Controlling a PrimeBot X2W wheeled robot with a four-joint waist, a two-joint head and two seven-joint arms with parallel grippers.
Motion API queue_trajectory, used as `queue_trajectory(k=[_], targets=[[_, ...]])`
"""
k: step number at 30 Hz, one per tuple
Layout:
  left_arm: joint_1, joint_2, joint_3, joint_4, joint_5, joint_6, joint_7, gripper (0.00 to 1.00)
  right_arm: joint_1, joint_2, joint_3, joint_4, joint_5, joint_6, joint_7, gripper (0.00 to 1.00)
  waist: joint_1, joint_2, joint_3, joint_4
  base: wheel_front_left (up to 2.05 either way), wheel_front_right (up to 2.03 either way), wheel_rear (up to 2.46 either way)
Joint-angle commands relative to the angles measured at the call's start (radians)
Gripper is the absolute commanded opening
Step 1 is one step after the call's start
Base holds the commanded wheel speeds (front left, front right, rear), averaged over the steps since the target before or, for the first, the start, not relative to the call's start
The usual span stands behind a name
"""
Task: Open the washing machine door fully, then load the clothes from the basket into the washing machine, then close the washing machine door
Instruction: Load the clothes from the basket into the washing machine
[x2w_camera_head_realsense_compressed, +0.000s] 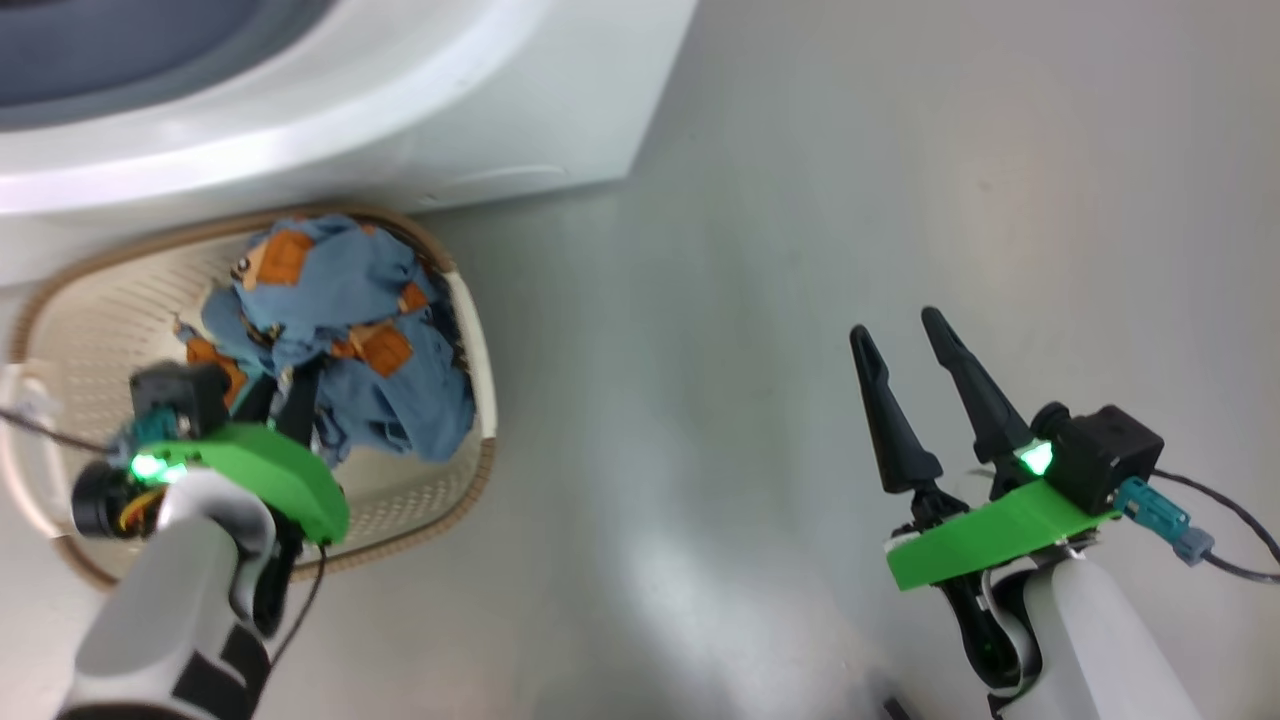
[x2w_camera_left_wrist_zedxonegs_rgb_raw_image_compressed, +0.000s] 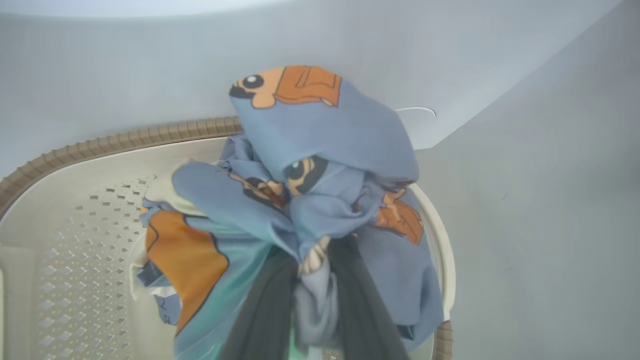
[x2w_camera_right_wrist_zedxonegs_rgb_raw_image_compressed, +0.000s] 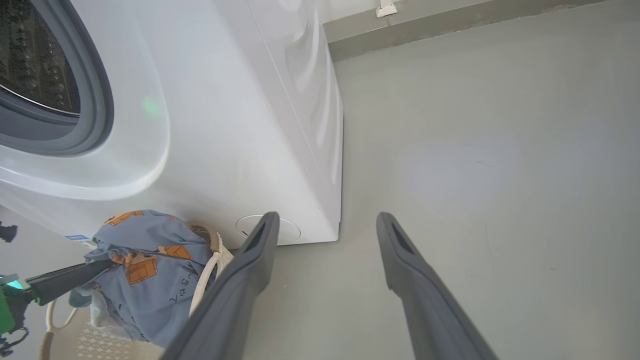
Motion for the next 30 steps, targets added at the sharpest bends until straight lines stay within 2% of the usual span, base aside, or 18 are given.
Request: queue_trajectory(k=[1, 14, 21, 30], targets=[[0.064, 0.025, 0.049, -0.058, 0.018, 0.006, -0.013, 0.00, 0.046, 0.000, 0.011, -0.011, -0.014, 0.002, -0.012, 1.00, 0.0001, 0.0000, -0.104, 0.086, 0.00, 0.00, 0.00], [0.276, -0.021, 0.244, -0.345, 0.111, -0.008, -0.013, 0.00, 0.084, 0.000, -0.006, 0.008, -0.034, 0.002, -0.012, 1.00, 0.0001, 0.0000, -0.212, 0.130, 0.00, 0.00, 0.00], [0.355, -0.061, 0.329, -0.447, 0.162, -0.027, -0.013, 0.00, 0.102, 0.000, -0.011, 0.013, -0.036, 0.002, -0.012, 1.00, 0.0001, 0.0000, -0.275, 0.130, 0.00, 0.00, 0.00], [0.425, -0.100, 0.392, -0.539, 0.221, -0.049, -0.013, 0.00, 0.132, -0.001, -0.030, 0.013, -0.042, 0.002, -0.012, 1.00, 0.0001, 0.0000, -0.352, 0.136, 0.00, 0.00, 0.00]])
